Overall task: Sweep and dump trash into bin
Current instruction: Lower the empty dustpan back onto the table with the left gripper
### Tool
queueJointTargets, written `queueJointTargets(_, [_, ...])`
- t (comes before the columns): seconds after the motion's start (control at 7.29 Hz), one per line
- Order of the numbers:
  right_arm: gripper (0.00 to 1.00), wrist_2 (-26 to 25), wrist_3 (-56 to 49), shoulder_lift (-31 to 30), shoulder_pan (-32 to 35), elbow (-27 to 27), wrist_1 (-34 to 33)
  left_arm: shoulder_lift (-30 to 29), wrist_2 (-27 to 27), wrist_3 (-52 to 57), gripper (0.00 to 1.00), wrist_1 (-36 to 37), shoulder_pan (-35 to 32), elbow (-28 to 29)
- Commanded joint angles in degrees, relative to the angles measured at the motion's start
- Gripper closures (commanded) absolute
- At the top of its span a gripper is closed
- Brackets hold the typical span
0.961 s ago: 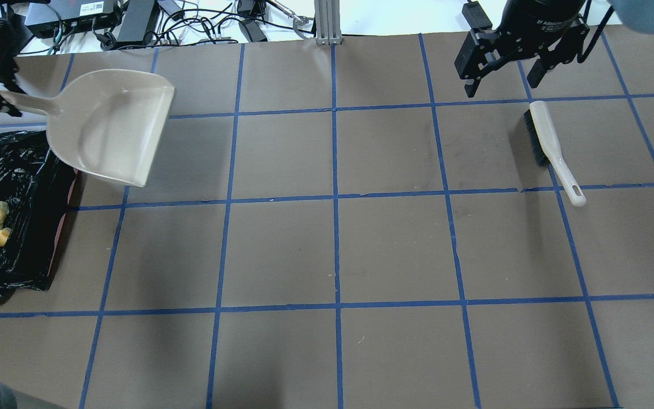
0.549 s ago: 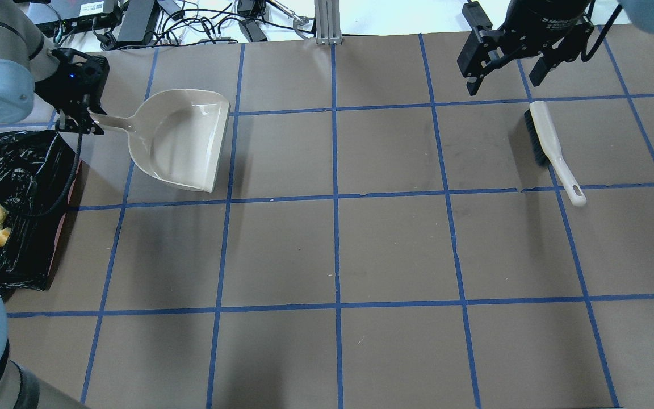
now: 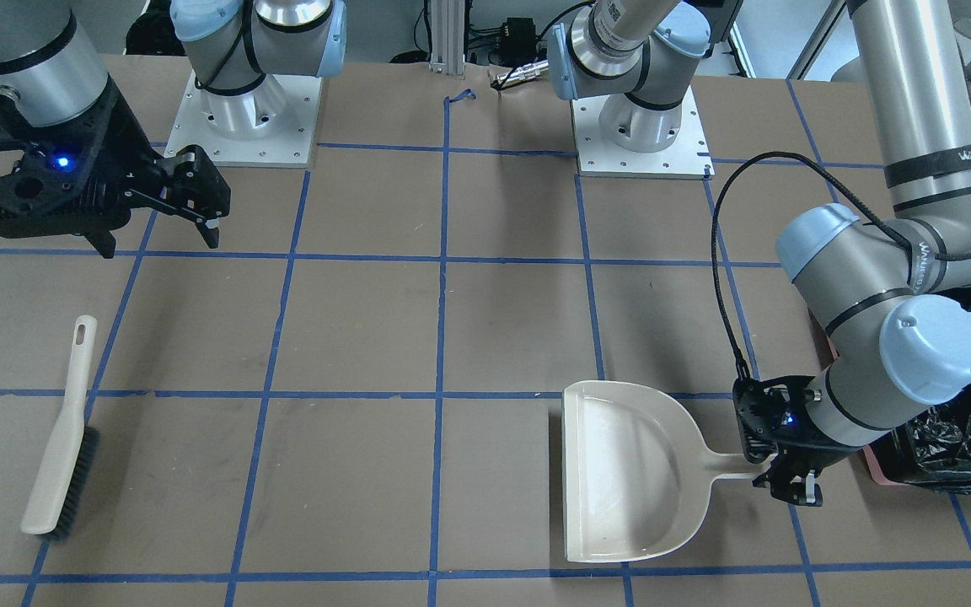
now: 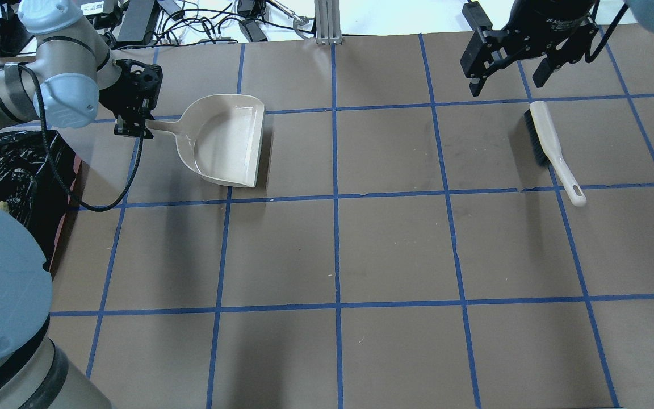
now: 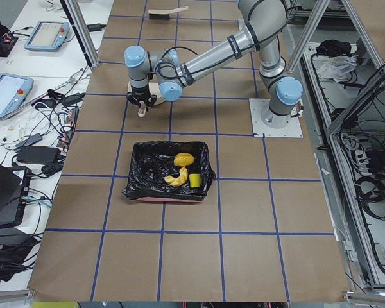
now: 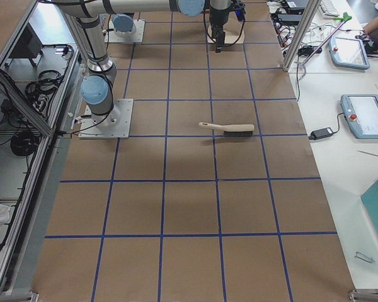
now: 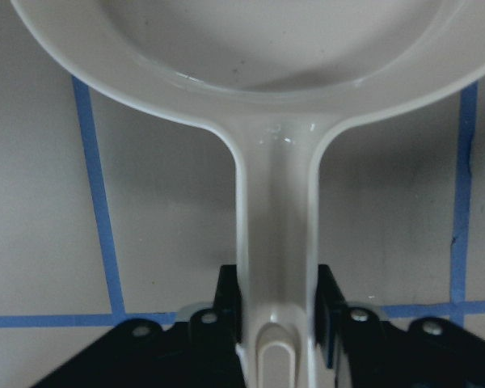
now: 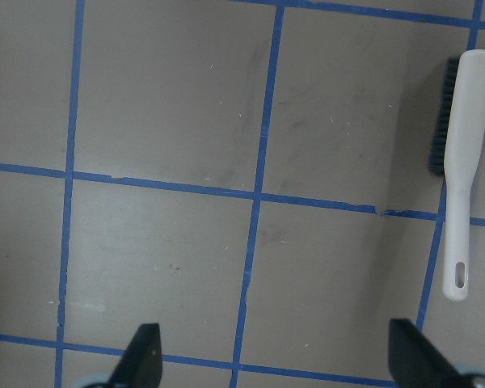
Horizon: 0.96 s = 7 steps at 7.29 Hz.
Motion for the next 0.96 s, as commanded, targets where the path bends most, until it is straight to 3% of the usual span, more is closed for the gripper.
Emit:
queueJointTargets(0.0, [0.00, -0.8, 0.0, -0.2, 0.0, 1.2, -0.1, -1.6, 1.1, 0.6, 1.00, 0.3, -0.4, 0.7])
queueJointTargets(0.82, [0.00, -0.9, 0.4, 0.2, -0.2, 1.3, 0.0, -2.6, 0.9, -0.8, 1.00, 0.3, -0.6, 0.6])
